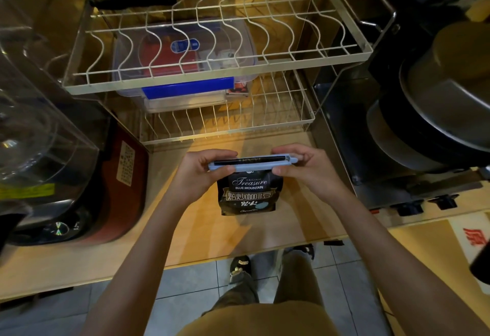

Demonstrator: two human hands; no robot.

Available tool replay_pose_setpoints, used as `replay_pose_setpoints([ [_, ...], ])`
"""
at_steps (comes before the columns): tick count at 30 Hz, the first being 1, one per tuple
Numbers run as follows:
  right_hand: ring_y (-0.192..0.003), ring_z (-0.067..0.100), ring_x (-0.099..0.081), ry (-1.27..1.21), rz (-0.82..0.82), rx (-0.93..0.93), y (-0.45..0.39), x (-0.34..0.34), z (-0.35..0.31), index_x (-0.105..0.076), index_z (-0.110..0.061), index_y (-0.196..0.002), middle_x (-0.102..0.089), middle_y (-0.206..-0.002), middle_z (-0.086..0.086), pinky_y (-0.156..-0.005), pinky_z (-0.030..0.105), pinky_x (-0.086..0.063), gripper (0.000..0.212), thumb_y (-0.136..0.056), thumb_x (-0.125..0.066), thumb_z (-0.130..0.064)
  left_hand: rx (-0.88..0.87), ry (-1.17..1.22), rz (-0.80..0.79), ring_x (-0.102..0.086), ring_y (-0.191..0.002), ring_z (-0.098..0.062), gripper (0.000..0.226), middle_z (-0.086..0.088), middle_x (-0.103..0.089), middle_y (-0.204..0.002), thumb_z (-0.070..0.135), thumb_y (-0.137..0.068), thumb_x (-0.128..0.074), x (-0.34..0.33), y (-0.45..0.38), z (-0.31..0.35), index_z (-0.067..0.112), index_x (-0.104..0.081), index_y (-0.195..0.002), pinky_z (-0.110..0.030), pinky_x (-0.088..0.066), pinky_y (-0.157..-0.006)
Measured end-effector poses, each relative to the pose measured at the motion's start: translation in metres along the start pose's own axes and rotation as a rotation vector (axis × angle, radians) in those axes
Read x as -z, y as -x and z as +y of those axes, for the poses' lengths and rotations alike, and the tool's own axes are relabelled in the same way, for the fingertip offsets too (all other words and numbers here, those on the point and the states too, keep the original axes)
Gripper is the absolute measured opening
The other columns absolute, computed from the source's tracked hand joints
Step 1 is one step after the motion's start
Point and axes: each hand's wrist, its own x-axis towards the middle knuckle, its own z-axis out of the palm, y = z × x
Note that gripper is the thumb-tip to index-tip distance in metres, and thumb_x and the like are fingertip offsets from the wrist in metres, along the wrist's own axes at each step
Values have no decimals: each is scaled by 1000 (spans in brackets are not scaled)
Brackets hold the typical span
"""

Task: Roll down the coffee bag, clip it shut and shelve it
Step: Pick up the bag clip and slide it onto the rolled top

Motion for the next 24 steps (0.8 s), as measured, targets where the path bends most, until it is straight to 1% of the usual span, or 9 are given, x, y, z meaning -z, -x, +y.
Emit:
replay_pose_setpoints([
  [2,-81,0,-67,6,6,7,-1,0,2,-67,-16,-98,-69,-92,-5,-69,16,-56,34,-70,-73,2,-15,-117,-91,-60,-90,5,34,4,-64,-99,9,-80,-62,5,-3,4,25,-57,-110,-12,-50,-73],
  [4,-80,0,-67,3,8,8,-1,0,3,-68,-16,-97,-70,-91,-5,-69,15,-56,33,-70,-73,3,-100,-379,-167,-55,-95,-3,35,3,-61,-107,14,-82,-60,3,-8,11,20,-55,-116,-14,-44,-77],
  [6,-81,1,-67,5,3,17,-2,0,4,-68,-16,-95,-70,-90,-5,-69,16,-55,33,-69,-74,3,-204,-588,-175,-51,-97,-8,37,2,-58,-110,23,-82,-61,-7,-12,20,17,-54,-118,-19,-41,-79],
  [8,-80,1,-67,3,-1,37,-3,0,5,-68,-14,-94,-70,-87,-6,-67,15,-54,32,-68,-74,4,-268,-682,-165,-50,-103,-13,40,-1,-56,-115,28,-82,-60,-21,-15,28,17,-53,-119,-25,-41,-83],
  [11,-76,-2,-67,-20,8,55,-2,1,7,-67,-8,-96,-71,-79,-11,-63,11,-52,32,-69,-73,8,-288,-737,-192,-48,-108,-20,37,-8,-56,-115,27,-86,-54,-36,-20,32,14,-53,-120,-32,-42,-86],
  [14,-77,-5,-66,-15,16,71,-1,1,7,-67,-7,-98,-72,-77,-16,-64,9,-51,33,-70,-72,8,-277,-745,-193,-47,-104,-22,34,-11,-56,-109,25,-88,-51,-38,-22,33,12,-53,-120,-31,-40,-84],
  [18,-96,-6,-60,134,-29,83,2,7,3,-64,-12,-111,-67,-103,-7,-79,10,-49,33,-79,-68,-5,-293,-728,-185,-46,-104,-22,34,-12,-55,-107,22,-89,-50,-38,-21,35,9,-53,-120,-25,-34,-83],
  [21,-110,7,-55,320,-17,100,6,13,2,-61,-15,-116,-63,-118,1,-93,21,-43,33,-83,-65,-16,-296,-736,-188,-46,-104,-23,34,-13,-54,-109,21,-89,-50,-40,-21,36,7,-52,-120,-25,-34,-83],
  [24,-110,10,-51,552,-51,212,6,16,0,-58,-13,-121,-60,-117,1,-94,24,-40,34,-88,-59,-20,-314,-780,-168,-49,-103,-26,33,-14,-55,-109,22,-88,-51,-42,-20,34,6,-53,-117,-34,-42,-82],
])
